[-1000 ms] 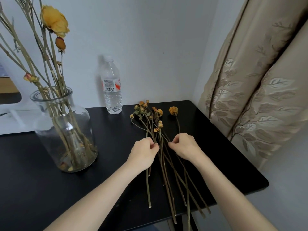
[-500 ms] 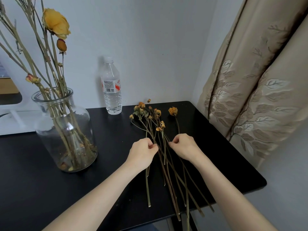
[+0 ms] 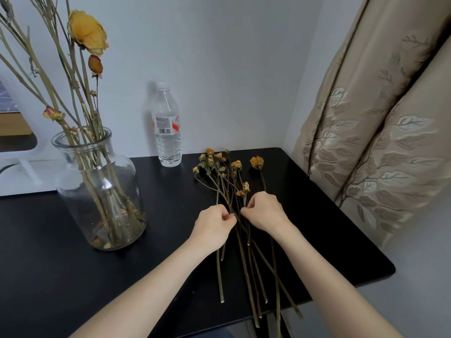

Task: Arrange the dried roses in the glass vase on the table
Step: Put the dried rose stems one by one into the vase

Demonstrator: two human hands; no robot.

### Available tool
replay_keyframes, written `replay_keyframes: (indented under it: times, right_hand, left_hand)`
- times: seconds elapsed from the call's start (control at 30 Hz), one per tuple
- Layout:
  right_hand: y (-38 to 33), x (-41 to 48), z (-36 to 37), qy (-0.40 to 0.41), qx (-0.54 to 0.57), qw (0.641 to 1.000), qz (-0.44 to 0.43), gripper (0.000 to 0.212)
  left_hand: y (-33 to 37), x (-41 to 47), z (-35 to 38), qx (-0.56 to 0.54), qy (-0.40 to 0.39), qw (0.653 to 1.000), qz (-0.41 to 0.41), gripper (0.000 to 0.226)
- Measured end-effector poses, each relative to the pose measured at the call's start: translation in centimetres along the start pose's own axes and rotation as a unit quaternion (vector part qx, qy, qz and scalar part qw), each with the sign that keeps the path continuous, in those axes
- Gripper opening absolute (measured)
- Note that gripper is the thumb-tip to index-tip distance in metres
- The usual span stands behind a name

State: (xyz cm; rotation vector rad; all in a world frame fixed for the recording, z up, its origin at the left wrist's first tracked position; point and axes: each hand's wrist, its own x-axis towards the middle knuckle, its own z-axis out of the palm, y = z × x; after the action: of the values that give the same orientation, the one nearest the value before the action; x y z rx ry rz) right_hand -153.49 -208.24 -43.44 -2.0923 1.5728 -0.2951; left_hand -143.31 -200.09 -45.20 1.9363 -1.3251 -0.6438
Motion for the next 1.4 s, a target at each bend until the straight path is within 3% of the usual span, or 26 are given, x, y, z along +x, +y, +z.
replay_keyframes:
  times: [0.33, 0.63, 1.4]
  right_hand:
    - [0.4, -0.5, -1.1, 0.046, 0.045, 0.998, 0.008, 0.029]
    - [0.4, -0.6, -1.3, 0.092, 0.102, 0.991, -0.004, 0.02]
    - [0.1, -0.5, -0.8, 0.059, 0.053, 0.996, 0.028, 0.025]
  left_hand:
    - [0.3, 0.1, -0.7, -0.02, 0.014, 0.999, 0.041, 0.028]
    - [0.5, -0.1, -1.6, -0.048, 0.056, 0.995, 0.07, 0.032]
    - [0.5, -0.7, -4.0, -0.009, 0.075, 0.992, 0.105, 0.034]
